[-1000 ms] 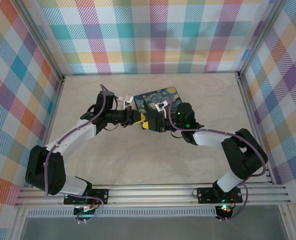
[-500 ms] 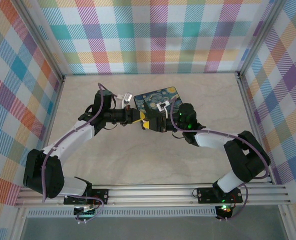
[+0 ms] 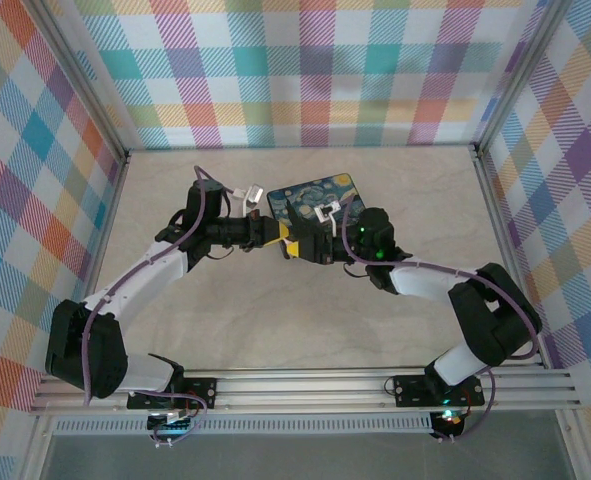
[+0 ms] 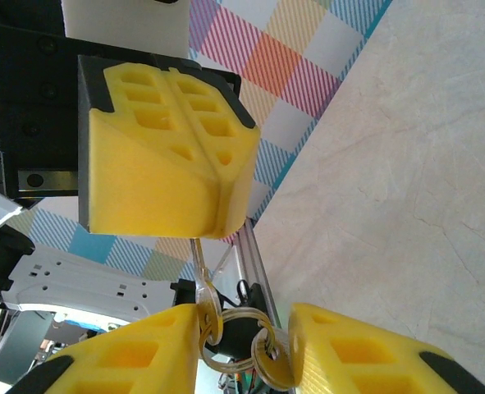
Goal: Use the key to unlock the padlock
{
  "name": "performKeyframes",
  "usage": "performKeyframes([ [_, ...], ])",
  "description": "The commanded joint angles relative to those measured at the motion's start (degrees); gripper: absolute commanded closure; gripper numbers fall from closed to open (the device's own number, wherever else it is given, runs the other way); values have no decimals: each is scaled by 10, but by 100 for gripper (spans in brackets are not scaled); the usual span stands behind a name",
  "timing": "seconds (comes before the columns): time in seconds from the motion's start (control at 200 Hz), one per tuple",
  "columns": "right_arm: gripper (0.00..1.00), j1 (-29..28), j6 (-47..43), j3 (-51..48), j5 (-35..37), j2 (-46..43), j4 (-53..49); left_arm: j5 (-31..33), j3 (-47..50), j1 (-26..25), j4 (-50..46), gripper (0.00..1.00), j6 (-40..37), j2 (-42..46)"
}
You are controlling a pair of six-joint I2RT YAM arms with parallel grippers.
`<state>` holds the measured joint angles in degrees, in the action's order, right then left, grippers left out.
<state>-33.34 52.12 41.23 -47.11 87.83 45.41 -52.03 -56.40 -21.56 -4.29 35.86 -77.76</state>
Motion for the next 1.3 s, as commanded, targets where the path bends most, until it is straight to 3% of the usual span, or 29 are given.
performKeyframes([
  [0.0, 65, 4, 5, -6, 11, -27, 15, -18, 6, 5, 10, 100, 1, 16],
  [0.54, 71, -9, 12, -12, 36, -41, 12, -26, 2, 6, 26, 100, 7, 17],
  [0.94, 83, -19, 16, 1, 17, -19, 29, -24, 7, 6, 25, 100, 11, 28],
  [1.295, 100, -19, 37, -11, 21, -22, 74, -9, 20, 6, 20, 100, 13, 41],
])
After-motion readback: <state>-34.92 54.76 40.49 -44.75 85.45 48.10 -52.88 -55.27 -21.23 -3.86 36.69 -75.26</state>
